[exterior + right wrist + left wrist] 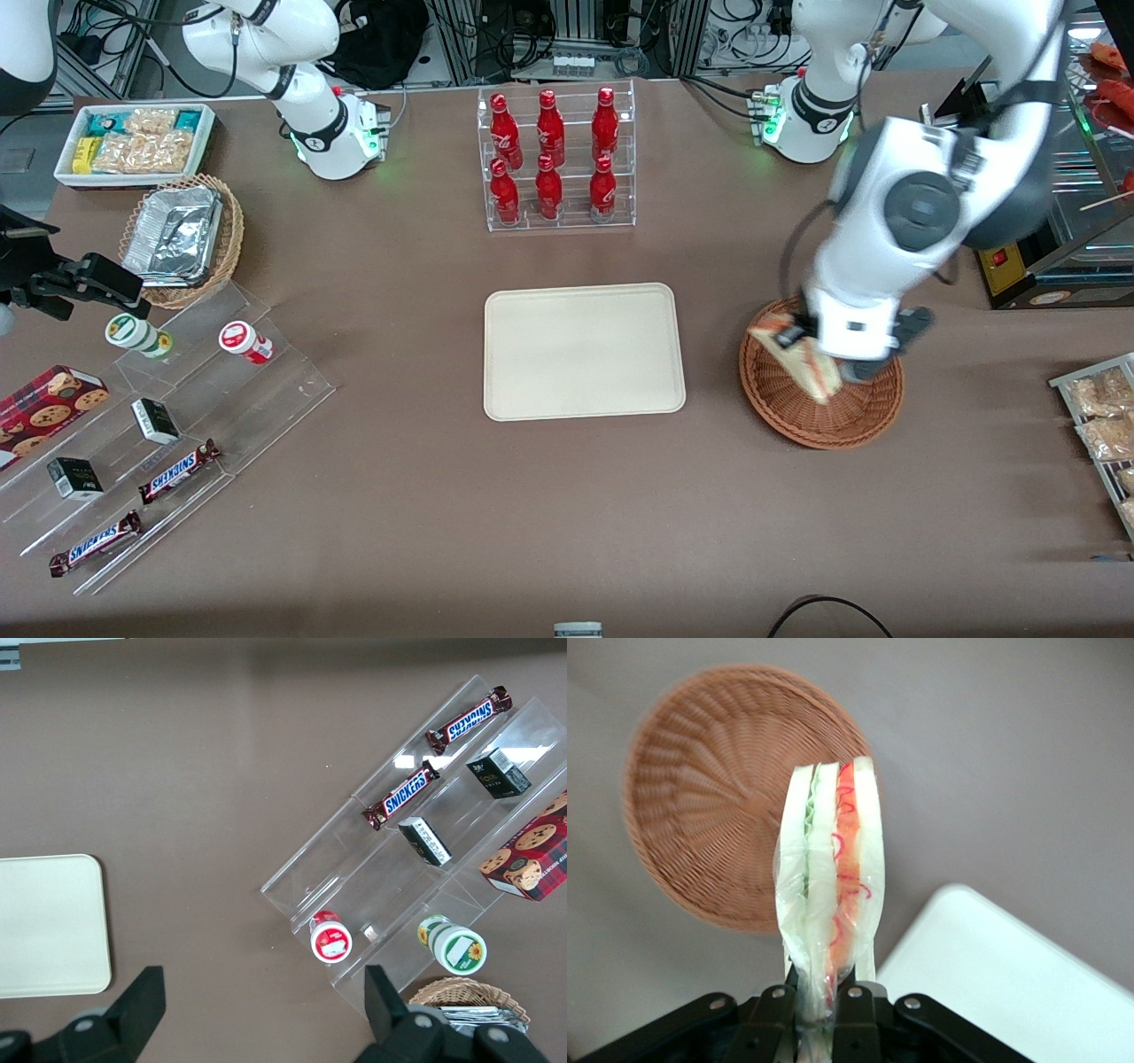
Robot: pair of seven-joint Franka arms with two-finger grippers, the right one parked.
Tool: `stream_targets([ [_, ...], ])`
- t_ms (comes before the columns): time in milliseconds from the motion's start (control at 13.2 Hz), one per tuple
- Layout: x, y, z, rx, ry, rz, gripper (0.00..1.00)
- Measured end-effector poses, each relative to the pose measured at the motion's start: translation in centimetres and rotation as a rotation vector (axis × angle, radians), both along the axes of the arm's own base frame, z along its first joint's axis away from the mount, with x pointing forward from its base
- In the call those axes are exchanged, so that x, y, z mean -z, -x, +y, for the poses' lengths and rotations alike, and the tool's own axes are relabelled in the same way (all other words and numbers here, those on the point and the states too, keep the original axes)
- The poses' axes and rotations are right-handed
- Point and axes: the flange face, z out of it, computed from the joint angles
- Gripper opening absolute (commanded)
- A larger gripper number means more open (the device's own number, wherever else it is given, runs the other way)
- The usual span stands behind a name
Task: Place sandwich from basket to tray
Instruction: 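Lift the sandwich out of the basket with the left gripper, then carry the sandwich over the beige tray and lower it onto it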
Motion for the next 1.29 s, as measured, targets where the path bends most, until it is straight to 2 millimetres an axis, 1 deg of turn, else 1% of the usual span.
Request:
stream_targets([
  [76, 0.7, 0.9, -2.8, 0.04, 0.001, 0.008, 0.09],
  [228, 3.0, 2.3, -7.5, 0.103, 0.025, 0.021, 0.08],
  [303, 4.0, 2.9, -9.6, 0.133, 0.039, 0.021, 0.1],
  [455, 6.2, 4.1, -13.3, 0.2, 0.047, 0.034, 0.08],
  [607, 8.0, 5.4, -17.5, 0.263, 0.056, 0.046, 0.07],
  [683, 8.9, 5.7, -19.3, 0.286, 0.061, 0.052, 0.07],
  [834, 10.7, 5.5, -21.5, 0.313, 0.071, 0.064, 0.07],
  [986, 13.2, 5.5, -23.2, 0.35, 0.065, 0.073, 0.06],
  [1138, 16.5, 6.4, -25.2, 0.409, 0.033, 0.056, 0.06],
  [1290, 18.7, 7.8, -26.8, 0.448, 0.014, 0.066, 0.07],
])
